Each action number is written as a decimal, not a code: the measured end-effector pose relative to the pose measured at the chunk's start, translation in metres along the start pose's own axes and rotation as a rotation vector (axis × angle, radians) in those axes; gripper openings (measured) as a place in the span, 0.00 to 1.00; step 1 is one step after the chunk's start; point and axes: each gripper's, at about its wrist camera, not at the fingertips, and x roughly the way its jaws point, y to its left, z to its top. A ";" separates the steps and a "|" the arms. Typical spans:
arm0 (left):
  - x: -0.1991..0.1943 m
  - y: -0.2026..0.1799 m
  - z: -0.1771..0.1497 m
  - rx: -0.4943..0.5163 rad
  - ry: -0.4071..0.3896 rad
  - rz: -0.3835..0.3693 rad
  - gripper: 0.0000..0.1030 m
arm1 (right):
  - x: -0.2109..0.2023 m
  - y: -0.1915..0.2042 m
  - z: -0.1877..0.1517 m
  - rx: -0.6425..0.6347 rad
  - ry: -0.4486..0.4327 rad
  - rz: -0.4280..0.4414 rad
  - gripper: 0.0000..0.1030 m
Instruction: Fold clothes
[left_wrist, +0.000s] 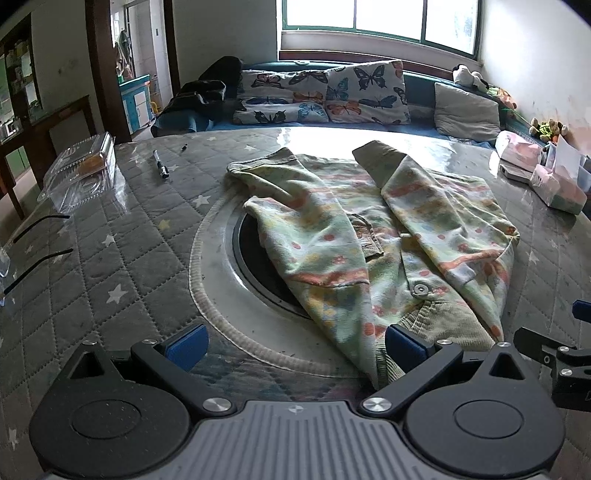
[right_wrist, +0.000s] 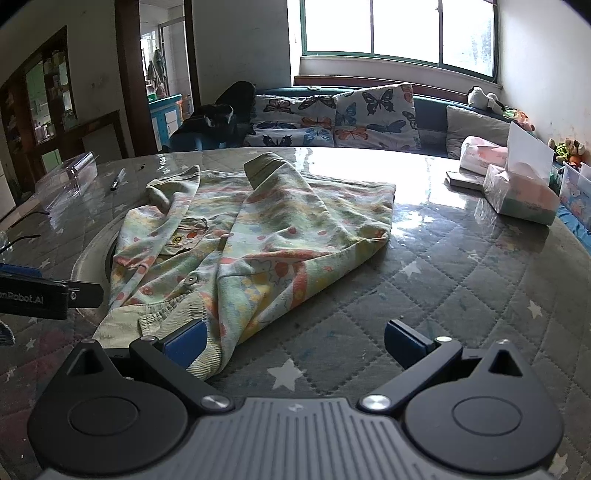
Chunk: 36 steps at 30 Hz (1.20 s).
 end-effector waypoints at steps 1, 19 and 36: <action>0.001 -0.001 0.000 0.002 0.002 -0.001 1.00 | 0.000 0.000 0.000 -0.002 0.001 0.001 1.00; 0.010 -0.002 0.008 0.012 0.017 0.007 1.00 | 0.008 0.006 0.011 -0.039 0.004 0.014 1.00; 0.020 -0.003 0.020 0.031 0.016 0.008 1.00 | 0.019 0.015 0.032 -0.114 -0.005 0.033 0.98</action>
